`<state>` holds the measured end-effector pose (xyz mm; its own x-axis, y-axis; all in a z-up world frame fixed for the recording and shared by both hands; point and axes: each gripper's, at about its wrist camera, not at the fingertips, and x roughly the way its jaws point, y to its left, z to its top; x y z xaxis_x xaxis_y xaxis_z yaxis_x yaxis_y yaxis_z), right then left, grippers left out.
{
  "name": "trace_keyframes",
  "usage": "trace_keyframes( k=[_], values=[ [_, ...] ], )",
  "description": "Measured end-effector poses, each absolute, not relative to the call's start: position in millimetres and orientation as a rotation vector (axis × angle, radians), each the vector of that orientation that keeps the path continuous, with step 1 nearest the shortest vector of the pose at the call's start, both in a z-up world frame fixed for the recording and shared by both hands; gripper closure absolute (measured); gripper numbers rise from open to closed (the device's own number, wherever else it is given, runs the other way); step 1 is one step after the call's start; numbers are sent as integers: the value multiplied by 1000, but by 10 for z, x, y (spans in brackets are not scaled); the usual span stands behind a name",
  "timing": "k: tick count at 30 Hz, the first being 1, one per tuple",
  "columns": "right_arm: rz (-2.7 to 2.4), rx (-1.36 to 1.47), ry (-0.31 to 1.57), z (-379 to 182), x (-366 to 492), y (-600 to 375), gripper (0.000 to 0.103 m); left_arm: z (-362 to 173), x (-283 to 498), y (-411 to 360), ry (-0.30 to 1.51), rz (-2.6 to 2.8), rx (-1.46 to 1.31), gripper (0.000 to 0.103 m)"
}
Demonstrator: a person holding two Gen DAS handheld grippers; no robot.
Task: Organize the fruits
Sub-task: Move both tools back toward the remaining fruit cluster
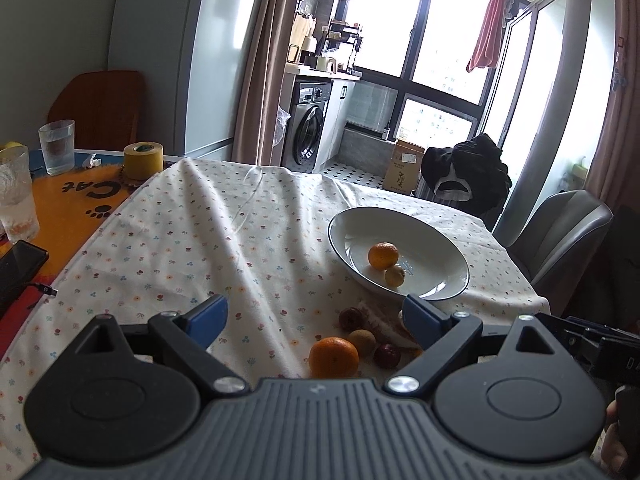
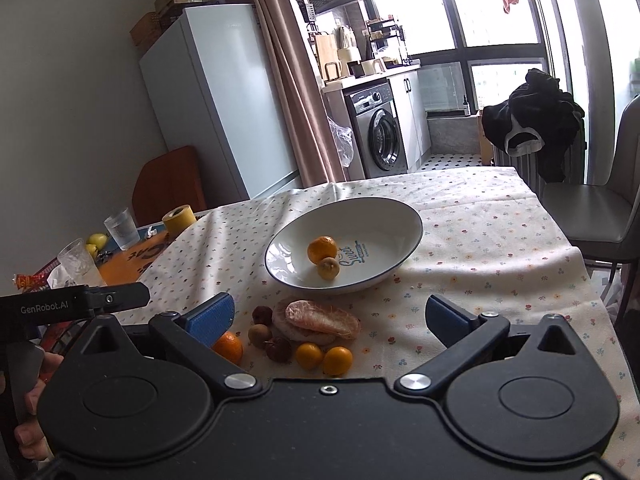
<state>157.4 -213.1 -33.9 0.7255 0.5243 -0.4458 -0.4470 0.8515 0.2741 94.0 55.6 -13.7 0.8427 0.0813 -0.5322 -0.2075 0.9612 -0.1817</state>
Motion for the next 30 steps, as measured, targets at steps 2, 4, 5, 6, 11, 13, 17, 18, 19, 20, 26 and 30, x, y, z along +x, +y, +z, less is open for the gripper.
trace_keyframes(
  k=[2, 4, 5, 6, 11, 13, 17, 18, 19, 20, 26, 30],
  values=[
    [536, 156, 534, -343, 1559, -2141, 0, -152, 922, 550, 553, 148, -234, 10],
    [524, 152, 513, -348, 1528, -2149, 0, -171, 911, 543, 562, 144, -228, 10],
    [516, 144, 509, -354, 1519, -2140, 0, -181, 899, 535, 563, 144, -228, 10],
    [511, 135, 513, -358, 1520, -2132, 0, -188, 890, 535, 563, 141, -228, 10],
    [531, 152, 551, -410, 1556, -2126, 0, -250, 881, 531, 571, 139, -223, 10],
    [531, 152, 552, -448, 1559, -2112, 0, -294, 900, 540, 584, 144, -227, 10],
    [533, 140, 563, -528, 1559, -2069, 0, -377, 940, 546, 594, 141, -225, 10],
    [542, 140, 568, -545, 1565, -2064, 0, -400, 955, 545, 600, 141, -223, 10],
    [550, 135, 571, -560, 1572, -2056, 0, -419, 967, 546, 605, 139, -223, 10],
    [557, 125, 574, -577, 1578, -2045, 0, -440, 979, 549, 608, 138, -224, 10],
    [566, 102, 613, -680, 1671, -2034, 0, -558, 1026, 574, 616, 131, -243, 10],
    [559, 109, 635, -754, 1735, -2035, 0, -631, 1083, 558, 620, 146, -226, 10]
  ],
)
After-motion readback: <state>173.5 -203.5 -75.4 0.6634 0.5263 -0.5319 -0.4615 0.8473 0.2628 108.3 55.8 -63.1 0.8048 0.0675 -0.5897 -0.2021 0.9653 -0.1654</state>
